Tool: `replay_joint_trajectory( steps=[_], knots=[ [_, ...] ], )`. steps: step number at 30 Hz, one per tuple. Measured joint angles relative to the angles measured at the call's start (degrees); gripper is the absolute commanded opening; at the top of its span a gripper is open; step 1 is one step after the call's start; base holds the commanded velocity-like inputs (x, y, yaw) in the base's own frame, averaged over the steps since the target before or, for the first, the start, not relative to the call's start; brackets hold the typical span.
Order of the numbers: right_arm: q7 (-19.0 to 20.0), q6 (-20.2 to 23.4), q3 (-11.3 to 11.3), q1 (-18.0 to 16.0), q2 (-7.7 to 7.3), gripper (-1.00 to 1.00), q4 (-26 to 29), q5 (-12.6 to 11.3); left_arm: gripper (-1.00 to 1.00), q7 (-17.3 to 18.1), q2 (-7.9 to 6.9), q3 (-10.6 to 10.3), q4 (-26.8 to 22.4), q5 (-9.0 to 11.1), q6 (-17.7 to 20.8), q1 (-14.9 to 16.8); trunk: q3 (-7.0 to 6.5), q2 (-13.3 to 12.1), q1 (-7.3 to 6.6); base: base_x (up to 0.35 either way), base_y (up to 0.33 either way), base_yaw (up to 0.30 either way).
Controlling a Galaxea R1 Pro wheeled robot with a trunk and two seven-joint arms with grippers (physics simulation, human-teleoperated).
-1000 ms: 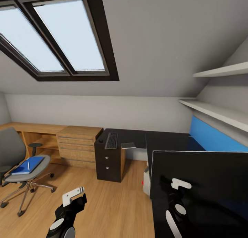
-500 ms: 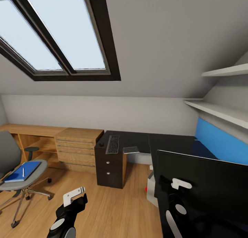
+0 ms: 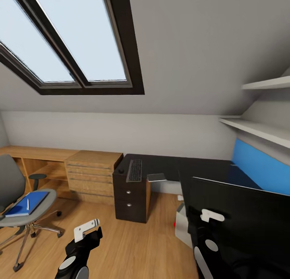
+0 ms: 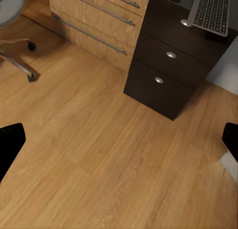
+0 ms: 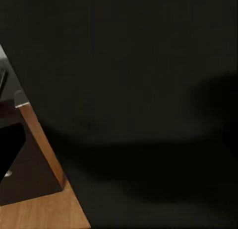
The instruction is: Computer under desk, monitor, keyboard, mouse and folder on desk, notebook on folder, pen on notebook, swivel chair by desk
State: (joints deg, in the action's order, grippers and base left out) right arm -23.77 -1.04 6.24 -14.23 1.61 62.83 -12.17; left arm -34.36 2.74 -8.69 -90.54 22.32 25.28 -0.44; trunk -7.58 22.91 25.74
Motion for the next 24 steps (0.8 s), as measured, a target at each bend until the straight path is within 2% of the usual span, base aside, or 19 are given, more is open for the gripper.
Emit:
replay_joint_trajectory(
  steps=[10,16,20,24],
  knots=[
    [-0.01,0.0,-0.14,0.0,-0.05,1.0,-0.02,0.02,1.0,-0.03,-0.02,-0.05,0.0,-0.03,0.02,0.0,0.0,-0.02,0.02,0.034,0.153,0.0],
    [-0.09,-0.31,-0.15,0.0,-0.05,1.0,-0.01,-0.05,1.0,-0.01,-0.09,-0.05,0.01,-0.05,0.18,0.0,0.0,-0.02,0.02,0.001,0.019,-0.007],
    [-0.1,-0.63,-0.15,0.01,-0.08,1.0,0.01,-0.15,1.0,0.04,-0.09,-0.06,0.02,-0.11,0.19,0.01,-0.06,-0.02,0.02,0.0,0.036,-0.159],
    [-0.1,-0.69,-0.15,0.01,-0.09,1.0,-0.03,-0.23,1.0,0.05,-0.08,-0.06,0.01,-0.12,0.32,0.01,-0.16,-0.02,0.02,0.0,0.205,-0.228]
  ],
)
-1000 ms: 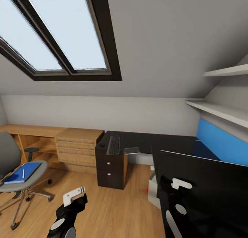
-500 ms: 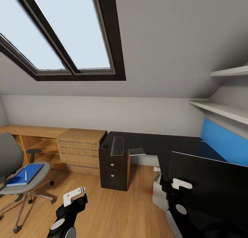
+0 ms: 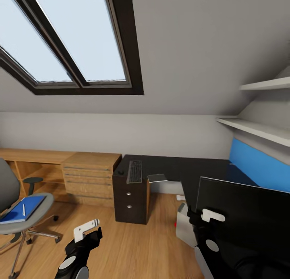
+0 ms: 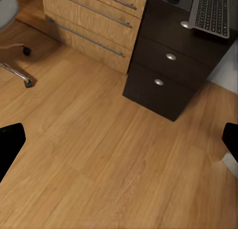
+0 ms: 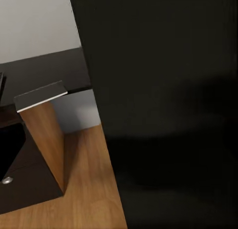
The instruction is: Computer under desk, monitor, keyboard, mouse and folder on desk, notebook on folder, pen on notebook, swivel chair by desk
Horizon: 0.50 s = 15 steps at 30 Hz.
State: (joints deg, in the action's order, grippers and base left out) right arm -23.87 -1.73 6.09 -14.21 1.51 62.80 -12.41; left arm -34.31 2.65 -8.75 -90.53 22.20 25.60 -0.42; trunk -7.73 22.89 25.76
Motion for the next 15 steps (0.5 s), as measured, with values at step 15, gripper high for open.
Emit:
replay_joint_trajectory(
  steps=[15],
  knots=[
    [0.02,0.05,-1.65,0.0,-0.05,1.0,-0.17,-0.14,1.0,0.02,-0.16,-2.65,0.01,-0.08,0.5,0.0,-0.42,0.01,-0.01,0.03,0.174,-0.265]
  ],
)
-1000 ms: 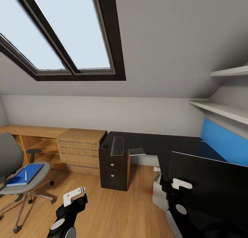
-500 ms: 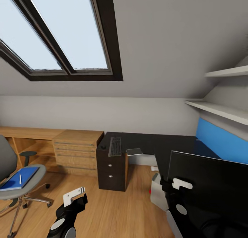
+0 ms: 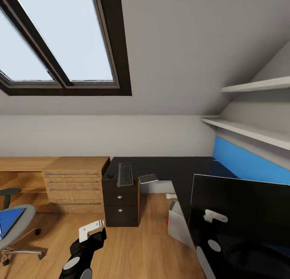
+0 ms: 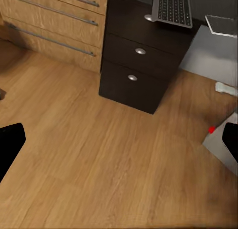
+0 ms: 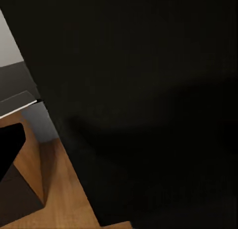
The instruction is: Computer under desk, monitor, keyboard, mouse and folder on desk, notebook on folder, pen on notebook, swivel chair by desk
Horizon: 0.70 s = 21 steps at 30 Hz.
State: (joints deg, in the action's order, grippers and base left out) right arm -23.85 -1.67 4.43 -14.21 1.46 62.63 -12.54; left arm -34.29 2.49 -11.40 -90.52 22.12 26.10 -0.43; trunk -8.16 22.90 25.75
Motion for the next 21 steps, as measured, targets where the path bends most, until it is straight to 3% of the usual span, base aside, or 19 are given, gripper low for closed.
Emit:
replay_joint_trajectory(
  steps=[3,10,21],
  knots=[
    [0.08,-0.05,-1.2,0.0,0.0,1.0,-0.11,0.0,1.0,0.0,0.05,-0.31,0.0,-0.01,0.06,0.0,-0.08,-0.01,0.01,0.057,0.007,-0.239],
    [0.24,-0.08,-1.42,-0.01,-0.02,1.0,-0.15,-0.01,1.0,-0.09,0.06,-0.93,0.07,-0.03,0.09,-0.01,-0.11,-0.01,0.01,0.011,0.0,-0.027],
    [0.23,-0.08,-1.42,-0.01,-0.03,1.0,-0.08,0.1,1.0,-0.09,0.07,-1.02,0.07,-0.09,0.04,-0.01,-0.11,0.0,-0.01,0.2,0.023,0.0]
  ],
)
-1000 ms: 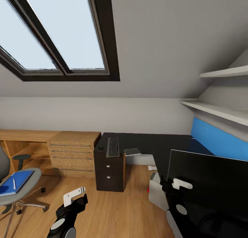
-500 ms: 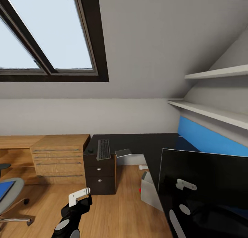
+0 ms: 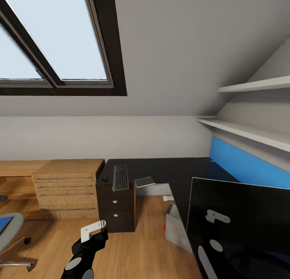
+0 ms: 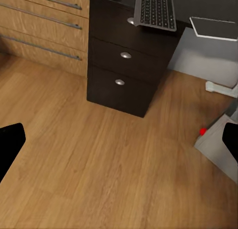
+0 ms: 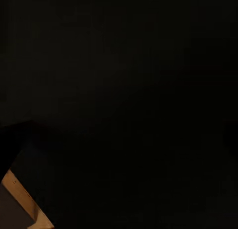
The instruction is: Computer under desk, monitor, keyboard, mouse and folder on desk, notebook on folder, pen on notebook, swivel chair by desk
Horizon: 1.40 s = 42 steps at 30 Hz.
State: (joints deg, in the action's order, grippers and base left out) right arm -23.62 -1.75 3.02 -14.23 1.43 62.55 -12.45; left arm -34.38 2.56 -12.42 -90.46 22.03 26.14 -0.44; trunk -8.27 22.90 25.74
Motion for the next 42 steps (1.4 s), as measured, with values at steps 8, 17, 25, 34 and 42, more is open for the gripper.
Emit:
replay_joint_trajectory(
  steps=[8,17,25,34,42],
  knots=[
    [0.01,0.0,0.01,0.0,0.0,1.0,0.0,0.0,1.0,0.0,0.0,0.0,0.0,-0.32,-0.01,0.0,0.0,0.0,0.0,0.242,0.197,0.0],
    [0.01,0.0,0.0,0.0,0.0,1.0,0.0,0.07,1.0,-0.02,0.0,-0.34,0.0,-0.88,0.03,0.0,0.0,0.0,0.0,0.214,0.183,0.0],
    [0.01,0.0,-0.02,0.0,0.0,1.0,0.07,0.08,1.0,-0.09,0.0,-0.36,0.01,-0.89,0.04,0.0,0.0,-0.01,0.02,0.046,0.026,0.0],
    [0.01,0.0,-0.08,0.0,0.0,1.0,0.09,0.09,1.0,-0.09,0.0,-0.47,0.0,-0.89,0.04,0.0,0.0,-0.01,0.02,0.001,0.001,0.0],
    [0.01,-0.01,-0.09,0.0,0.0,1.0,0.09,0.09,1.0,-0.09,0.0,-0.79,0.0,-0.95,-0.04,0.0,0.0,-0.01,0.0,0.18,0.019,0.0]
  ],
)
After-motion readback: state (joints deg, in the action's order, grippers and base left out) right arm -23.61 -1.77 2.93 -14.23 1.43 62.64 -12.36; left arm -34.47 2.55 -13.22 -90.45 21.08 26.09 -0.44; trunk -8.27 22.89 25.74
